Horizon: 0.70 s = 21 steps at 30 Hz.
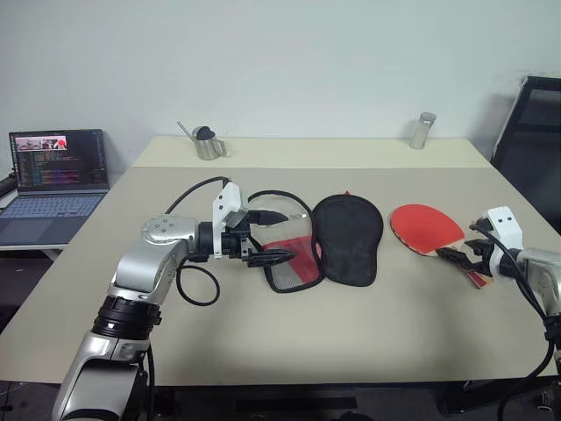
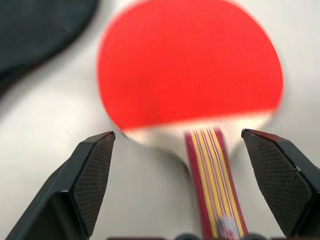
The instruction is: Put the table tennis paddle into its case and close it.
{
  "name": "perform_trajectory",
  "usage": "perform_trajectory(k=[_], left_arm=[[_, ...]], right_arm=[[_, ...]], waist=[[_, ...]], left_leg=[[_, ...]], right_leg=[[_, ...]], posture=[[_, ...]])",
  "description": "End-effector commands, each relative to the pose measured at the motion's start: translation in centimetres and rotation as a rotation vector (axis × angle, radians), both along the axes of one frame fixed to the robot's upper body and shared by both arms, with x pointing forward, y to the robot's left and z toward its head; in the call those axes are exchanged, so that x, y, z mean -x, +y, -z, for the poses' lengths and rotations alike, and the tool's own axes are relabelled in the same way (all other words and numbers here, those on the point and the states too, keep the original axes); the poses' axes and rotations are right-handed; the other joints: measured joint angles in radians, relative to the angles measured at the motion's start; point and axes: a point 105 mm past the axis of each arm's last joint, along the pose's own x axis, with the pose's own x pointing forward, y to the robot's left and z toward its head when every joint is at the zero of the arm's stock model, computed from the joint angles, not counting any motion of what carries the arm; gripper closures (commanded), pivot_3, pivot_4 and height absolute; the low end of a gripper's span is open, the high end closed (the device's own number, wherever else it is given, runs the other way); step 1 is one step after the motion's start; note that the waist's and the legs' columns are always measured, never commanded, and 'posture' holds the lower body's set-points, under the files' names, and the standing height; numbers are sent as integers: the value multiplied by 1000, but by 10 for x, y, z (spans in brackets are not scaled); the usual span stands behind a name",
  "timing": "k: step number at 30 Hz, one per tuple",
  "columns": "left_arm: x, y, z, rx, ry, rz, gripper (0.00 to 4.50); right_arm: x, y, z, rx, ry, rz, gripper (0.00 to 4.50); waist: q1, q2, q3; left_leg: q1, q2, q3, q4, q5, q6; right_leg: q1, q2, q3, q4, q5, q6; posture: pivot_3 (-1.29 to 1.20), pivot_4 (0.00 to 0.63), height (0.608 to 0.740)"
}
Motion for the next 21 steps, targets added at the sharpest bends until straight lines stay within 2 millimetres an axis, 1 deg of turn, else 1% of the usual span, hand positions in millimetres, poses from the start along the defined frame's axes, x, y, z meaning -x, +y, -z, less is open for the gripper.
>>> perform_trajectory(k=[1, 7, 13, 16, 17, 21], left_arm=[[1, -2, -12, 6, -53, 20, 0], [0, -1, -13, 2, -56, 17, 0], [0, 2, -13, -1, -60, 1, 0], [0, 3, -11, -1, -55, -6, 0], [0, 3, -10, -2, -55, -7, 0], [-1, 4, -10, -4, -54, -15, 0]], right_arm=[[-1, -12, -7, 22, -26, 14, 40], [-2, -20, 11, 35, 22, 24, 40], [-9, -17, 16, 24, 23, 20, 40], [-14, -10, 19, 6, 17, 9, 599], [-16, -7, 20, 6, 18, 5, 901], [-20, -1, 24, 9, 19, -2, 2384]], waist=[[0, 0, 0], [1, 0, 0], [0, 0, 0], [0, 0, 0], [-1, 0, 0], [-2, 0, 0]], left_leg=[[0, 0, 0, 0, 0, 0], [0, 0, 1, 0, 0, 0], [1, 1, 1, 1, 0, 0], [1, 2, 1, 1, 0, 0], [1, 2, 1, 1, 0, 0], [2, 3, 2, 1, 0, 0]], right_leg=[[0, 1, 0, 0, 0, 0], [0, 3, 1, 0, 0, 0], [0, 5, 2, 0, 0, 0], [0, 5, 3, 0, 0, 0], [0, 6, 3, 0, 0, 0], [0, 6, 5, 1, 0, 0]], posture=[[0, 150, 740], [0, 150, 740], [0, 150, 740], [0, 150, 740], [0, 150, 740], [0, 150, 740]])
